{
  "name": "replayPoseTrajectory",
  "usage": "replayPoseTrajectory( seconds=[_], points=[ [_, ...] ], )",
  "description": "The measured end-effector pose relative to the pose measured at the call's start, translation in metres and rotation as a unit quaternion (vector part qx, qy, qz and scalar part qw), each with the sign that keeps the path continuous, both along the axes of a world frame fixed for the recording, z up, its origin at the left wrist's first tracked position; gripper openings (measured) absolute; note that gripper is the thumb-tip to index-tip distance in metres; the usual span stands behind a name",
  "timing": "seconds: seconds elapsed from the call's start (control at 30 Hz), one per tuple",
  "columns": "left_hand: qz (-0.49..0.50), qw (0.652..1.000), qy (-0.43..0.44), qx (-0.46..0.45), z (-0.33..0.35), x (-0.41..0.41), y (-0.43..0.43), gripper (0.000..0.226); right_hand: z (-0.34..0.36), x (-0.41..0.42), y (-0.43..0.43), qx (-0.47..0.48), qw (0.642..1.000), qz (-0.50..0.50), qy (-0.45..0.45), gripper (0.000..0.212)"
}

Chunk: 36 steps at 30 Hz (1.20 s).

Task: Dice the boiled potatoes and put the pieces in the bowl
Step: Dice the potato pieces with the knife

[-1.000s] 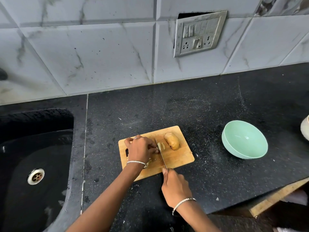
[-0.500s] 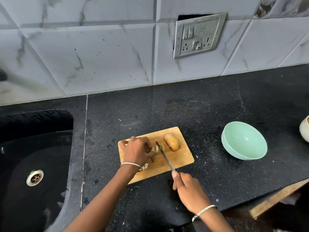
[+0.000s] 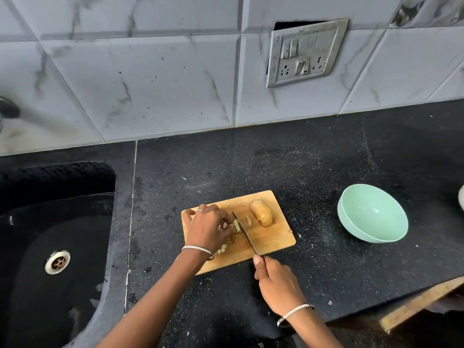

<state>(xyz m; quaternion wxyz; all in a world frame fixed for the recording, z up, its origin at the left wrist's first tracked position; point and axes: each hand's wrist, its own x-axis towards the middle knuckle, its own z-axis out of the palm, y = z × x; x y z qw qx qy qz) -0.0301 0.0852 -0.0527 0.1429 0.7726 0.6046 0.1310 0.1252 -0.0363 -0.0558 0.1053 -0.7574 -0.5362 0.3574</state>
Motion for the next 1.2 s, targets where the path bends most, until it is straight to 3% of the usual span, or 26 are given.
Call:
replayPoseTrajectory(
  seconds=[0.1,0.3,0.43,0.77,1.03,1.2],
  points=[
    [-0.01,1.0,0.024,-0.009,0.002,0.003,-0.001,0.022,0.002,0.002,-0.002,0.019,1.0,-0.011,0.002,0.047],
    [0.006,1.0,0.004,0.013,0.003,0.01,-0.008,0.011,0.006,0.006,-0.004,0.032,0.999,-0.021,0.002,0.044],
    [0.018,0.999,0.043,-0.015,0.001,0.014,-0.013,0.025,0.005,0.007,-0.006,0.026,1.0,-0.017,-0.001,0.045],
    [0.029,0.999,0.001,-0.036,-0.007,0.02,-0.014,0.015,-0.004,0.003,-0.01,0.014,1.0,-0.007,-0.009,0.049],
    [-0.032,0.992,0.119,0.008,-0.016,0.021,-0.016,0.03,0.001,0.003,-0.007,0.034,0.999,-0.002,-0.008,0.046],
    [-0.032,0.99,0.136,0.026,-0.019,0.019,-0.019,0.031,0.003,0.008,-0.006,0.034,0.999,-0.006,-0.003,0.044]
  ],
)
